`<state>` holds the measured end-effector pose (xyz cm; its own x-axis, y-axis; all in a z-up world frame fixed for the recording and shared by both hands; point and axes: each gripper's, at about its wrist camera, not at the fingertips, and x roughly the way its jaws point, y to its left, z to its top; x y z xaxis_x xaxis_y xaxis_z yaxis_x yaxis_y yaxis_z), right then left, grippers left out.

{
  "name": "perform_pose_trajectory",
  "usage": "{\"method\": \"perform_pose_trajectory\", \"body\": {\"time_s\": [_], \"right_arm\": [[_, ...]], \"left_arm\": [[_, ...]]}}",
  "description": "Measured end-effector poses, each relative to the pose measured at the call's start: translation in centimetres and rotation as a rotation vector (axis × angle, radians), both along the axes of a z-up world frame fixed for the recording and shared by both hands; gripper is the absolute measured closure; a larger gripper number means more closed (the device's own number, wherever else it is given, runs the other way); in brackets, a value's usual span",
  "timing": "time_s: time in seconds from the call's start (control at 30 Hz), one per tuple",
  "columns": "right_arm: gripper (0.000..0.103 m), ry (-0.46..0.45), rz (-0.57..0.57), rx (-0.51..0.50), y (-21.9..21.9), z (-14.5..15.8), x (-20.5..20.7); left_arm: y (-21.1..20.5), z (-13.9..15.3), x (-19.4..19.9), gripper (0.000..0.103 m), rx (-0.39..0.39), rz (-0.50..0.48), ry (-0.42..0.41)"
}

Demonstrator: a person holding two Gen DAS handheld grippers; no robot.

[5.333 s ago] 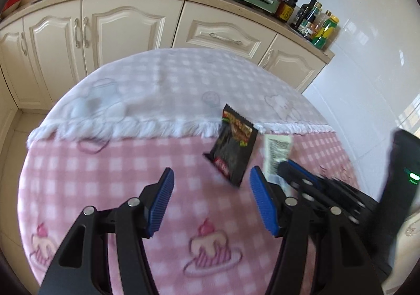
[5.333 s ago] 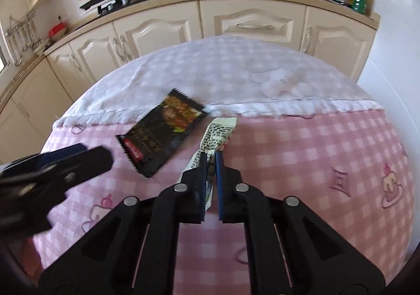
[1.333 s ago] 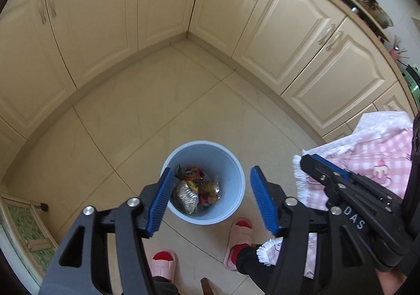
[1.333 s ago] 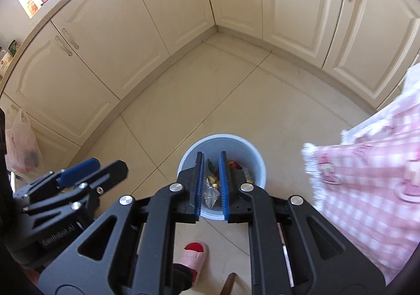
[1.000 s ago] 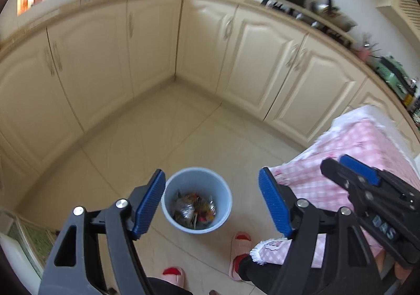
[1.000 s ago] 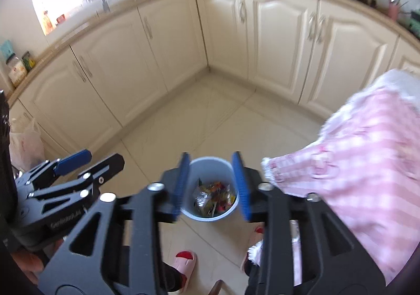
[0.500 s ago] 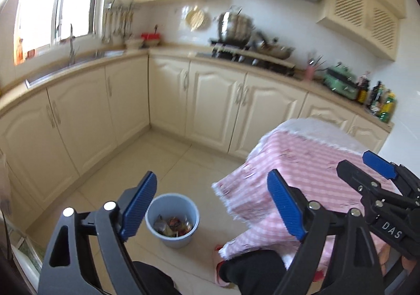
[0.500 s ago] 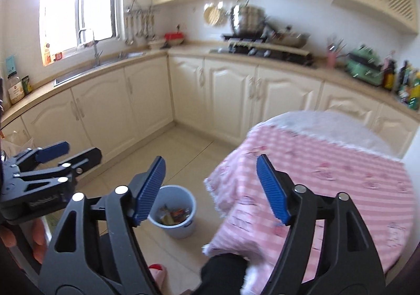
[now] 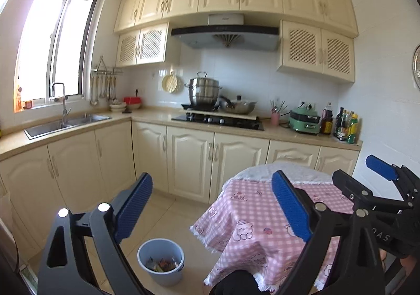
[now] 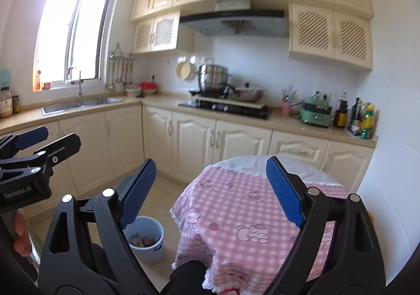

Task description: Collect trash

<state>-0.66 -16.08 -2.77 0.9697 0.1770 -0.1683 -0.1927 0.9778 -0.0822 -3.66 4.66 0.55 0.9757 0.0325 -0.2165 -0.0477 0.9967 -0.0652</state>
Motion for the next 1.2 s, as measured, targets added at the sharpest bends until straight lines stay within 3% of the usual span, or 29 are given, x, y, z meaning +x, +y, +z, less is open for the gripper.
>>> {"method": "perform_pose_trajectory", "body": {"time_s": [0.33,1.2], "right_arm": [[0.015,-0.062,-0.034,0.032,-2.5,1.1,-3.2],[0.013,-0.055,-0.014,0.036,-2.2,0.8,-2.8]], "left_arm": [[-2.7,1.7,-2.7,0.012,0.051,0.006,-0.077],[-2.3,1.3,-1.8,0.012,0.076,0.029,-0.051]]}}
